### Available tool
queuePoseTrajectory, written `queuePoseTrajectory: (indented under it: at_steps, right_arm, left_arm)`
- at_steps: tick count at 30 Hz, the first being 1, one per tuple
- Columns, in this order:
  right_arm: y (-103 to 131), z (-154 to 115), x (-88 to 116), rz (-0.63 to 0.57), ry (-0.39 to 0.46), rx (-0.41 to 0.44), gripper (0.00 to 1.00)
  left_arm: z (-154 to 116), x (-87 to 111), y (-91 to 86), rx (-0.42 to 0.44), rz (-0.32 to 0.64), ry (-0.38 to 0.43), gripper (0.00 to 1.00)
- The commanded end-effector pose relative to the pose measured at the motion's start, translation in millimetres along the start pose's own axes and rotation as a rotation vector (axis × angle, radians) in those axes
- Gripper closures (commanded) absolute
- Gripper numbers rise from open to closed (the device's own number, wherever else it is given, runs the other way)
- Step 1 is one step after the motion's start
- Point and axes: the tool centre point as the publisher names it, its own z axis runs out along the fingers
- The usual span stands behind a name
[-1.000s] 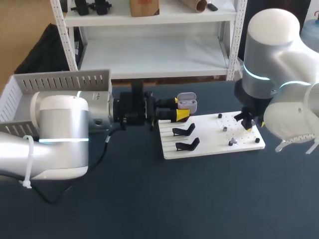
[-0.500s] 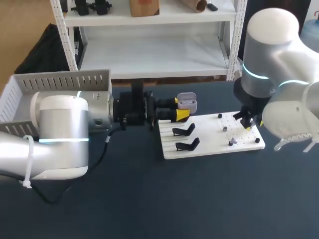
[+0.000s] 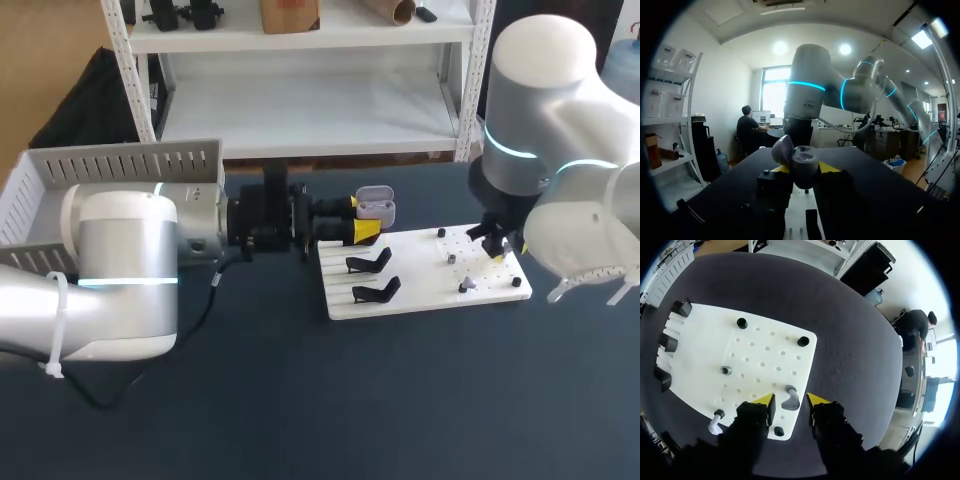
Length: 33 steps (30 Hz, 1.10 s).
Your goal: Pick up each earbud case from the left stands, insert the matching earbuds, close the lid, and place the case in the box.
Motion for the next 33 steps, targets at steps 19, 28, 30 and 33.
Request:
queuePoseTrajectory:
  at_steps: [19, 28, 30, 33]
  right_arm:
    - [-0.7, -26.9, 7.1, 0.025, -0.007, 0.012, 1.00]
    - [25.7, -87.7, 16.8, 0.030, 0.016, 0.069, 1.00]
    - [33.0, -101.1, 19.5, 0.043, 0.008, 0.073, 1.00]
    - [41.5, -118.0, 23.1, 0.067, -0.008, 0.082, 1.00]
  left_arm:
    - [-0.3, 0.6, -1.1, -0.005, 0.002, -0.004, 1.00]
    - [-0.3, 0.6, -1.1, -0.005, 0.002, -0.004, 1.00]
    - [-0.3, 0.6, -1.1, -0.005, 0.002, -0.004, 1.00]
    - [-0.3, 0.6, -1.1, -0.005, 0.002, -0.004, 1.00]
